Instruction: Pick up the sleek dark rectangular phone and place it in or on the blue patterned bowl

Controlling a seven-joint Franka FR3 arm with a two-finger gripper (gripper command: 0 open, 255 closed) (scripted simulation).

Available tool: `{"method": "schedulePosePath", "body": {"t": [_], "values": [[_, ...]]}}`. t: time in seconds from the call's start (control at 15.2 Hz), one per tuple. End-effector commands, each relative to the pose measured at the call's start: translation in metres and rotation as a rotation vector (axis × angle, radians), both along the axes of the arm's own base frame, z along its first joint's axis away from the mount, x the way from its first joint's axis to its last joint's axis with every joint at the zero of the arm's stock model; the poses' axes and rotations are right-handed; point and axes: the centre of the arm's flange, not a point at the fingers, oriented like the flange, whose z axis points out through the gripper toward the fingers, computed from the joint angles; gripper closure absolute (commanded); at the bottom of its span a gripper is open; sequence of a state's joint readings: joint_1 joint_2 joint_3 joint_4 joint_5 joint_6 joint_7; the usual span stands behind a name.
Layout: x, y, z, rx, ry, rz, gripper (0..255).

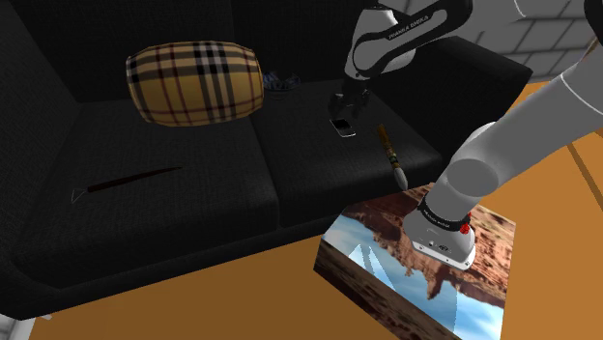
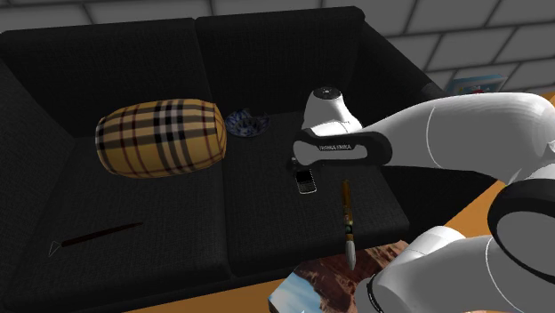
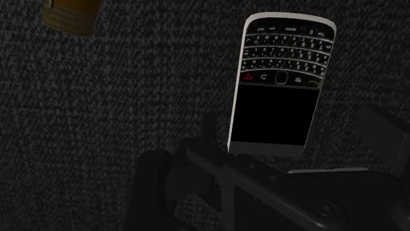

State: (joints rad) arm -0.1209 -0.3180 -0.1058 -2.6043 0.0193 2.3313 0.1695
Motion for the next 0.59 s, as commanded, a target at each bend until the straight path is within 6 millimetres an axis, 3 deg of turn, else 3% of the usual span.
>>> {"method": "schedulePosePath", "body": {"t": [0.0, 0.26, 0.53], "values": [[0.003, 0.000, -0.010, 0.001, 0.001, -0.004, 0], [0.004, 0.001, -0.035, 0.001, 0.001, -0.004, 0], [0.004, 0.001, -0.035, 0.001, 0.001, -0.004, 0]]}}
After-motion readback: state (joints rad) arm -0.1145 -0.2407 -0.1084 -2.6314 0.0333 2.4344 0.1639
